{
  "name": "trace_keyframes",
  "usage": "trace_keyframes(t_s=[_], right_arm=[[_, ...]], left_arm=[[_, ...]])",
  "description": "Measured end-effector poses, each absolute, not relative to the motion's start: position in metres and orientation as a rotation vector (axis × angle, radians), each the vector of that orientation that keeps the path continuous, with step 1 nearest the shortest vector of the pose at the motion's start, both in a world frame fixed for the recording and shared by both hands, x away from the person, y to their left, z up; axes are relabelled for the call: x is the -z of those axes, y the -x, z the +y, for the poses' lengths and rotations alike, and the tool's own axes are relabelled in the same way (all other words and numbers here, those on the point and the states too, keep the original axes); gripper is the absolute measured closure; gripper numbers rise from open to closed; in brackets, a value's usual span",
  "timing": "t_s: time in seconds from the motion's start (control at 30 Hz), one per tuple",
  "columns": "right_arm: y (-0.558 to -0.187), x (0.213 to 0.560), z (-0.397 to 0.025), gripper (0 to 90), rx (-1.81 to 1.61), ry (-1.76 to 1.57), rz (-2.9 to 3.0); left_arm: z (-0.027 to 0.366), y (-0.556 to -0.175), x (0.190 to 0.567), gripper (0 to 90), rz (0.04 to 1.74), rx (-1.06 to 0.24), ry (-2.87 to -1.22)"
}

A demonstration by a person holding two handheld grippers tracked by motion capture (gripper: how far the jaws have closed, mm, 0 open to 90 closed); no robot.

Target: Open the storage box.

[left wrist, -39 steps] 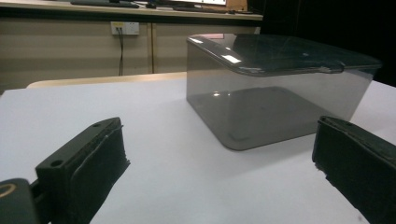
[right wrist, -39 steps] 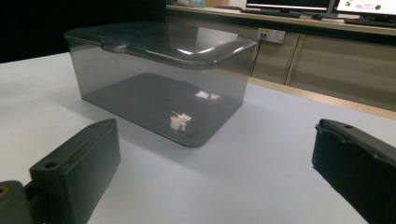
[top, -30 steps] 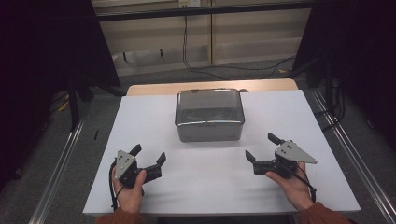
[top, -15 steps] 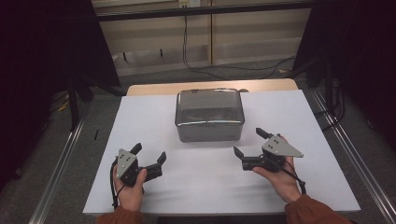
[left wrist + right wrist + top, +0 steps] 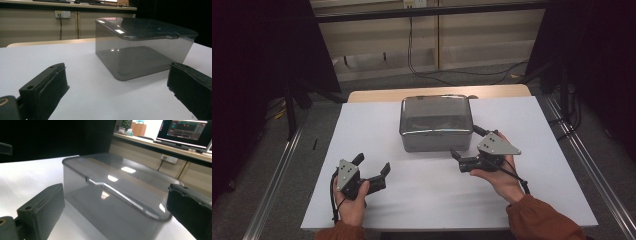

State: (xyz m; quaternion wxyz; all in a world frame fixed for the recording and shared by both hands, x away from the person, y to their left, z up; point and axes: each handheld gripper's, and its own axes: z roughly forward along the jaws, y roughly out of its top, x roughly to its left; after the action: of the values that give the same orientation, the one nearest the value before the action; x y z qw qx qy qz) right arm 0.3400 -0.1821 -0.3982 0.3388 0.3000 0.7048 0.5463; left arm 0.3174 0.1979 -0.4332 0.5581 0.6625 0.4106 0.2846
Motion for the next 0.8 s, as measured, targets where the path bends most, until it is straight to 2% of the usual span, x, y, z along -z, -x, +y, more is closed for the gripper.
trace_keyframes(t_s=[0.4,0.8], right_arm=[[-0.355,0.393,-0.162,1.3,-1.316,-0.693,1.858],[-0.36,0.392,-0.145,5.7,-1.156,-0.496,1.837]], left_arm=[[0.198,-0.318,0.434,2.5,0.978,-0.662,-1.559],[0.199,-0.319,0.434,2.5,0.98,-0.663,-1.56]])
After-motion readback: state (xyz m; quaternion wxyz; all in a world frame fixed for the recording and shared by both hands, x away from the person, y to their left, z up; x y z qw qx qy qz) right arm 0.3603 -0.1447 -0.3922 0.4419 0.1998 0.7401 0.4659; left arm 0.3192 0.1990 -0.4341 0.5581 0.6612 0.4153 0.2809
